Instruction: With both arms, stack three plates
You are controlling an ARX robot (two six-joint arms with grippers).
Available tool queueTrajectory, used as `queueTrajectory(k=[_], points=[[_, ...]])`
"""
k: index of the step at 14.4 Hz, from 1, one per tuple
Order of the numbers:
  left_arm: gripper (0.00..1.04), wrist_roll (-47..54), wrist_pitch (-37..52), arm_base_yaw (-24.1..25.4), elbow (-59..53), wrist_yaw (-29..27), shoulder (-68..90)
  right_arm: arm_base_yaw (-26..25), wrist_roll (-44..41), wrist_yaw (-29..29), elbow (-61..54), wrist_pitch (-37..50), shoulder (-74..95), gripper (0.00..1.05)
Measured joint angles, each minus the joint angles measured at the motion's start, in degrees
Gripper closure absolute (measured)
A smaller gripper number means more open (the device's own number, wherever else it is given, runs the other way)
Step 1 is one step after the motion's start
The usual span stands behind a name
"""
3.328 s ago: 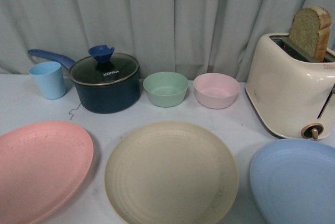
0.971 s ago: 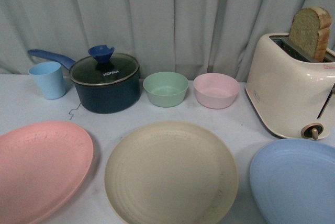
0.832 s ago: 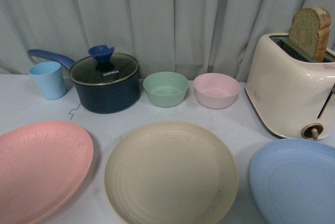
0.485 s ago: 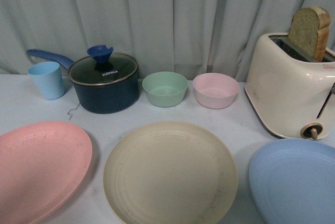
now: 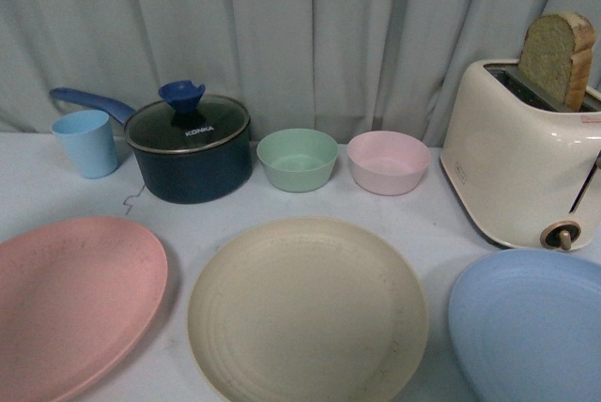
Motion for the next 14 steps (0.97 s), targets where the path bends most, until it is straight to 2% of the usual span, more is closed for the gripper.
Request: queueTrajectory(k=[3,5,10,14], points=[[0.07,4.5,0.0,2.84,8.61,1.09,20.22,0.0,0.0,0.0,0.0,0.0,0.0,0.06],[0.07,7.37,0.42,6.16,9.44,1.51,26.01,0.0,0.0,0.0,0.0,0.0,0.0,0.06],[0.07,11.17,3.45,13.25,9.33,3.45,32.79,0.0,0.0,0.0,0.0,0.0,0.0,0.06],[0.07,11.47,6.32,14.58,8.33,4.9,36.87,0.0,0.0,0.0,0.0,0.0,0.0,0.06]])
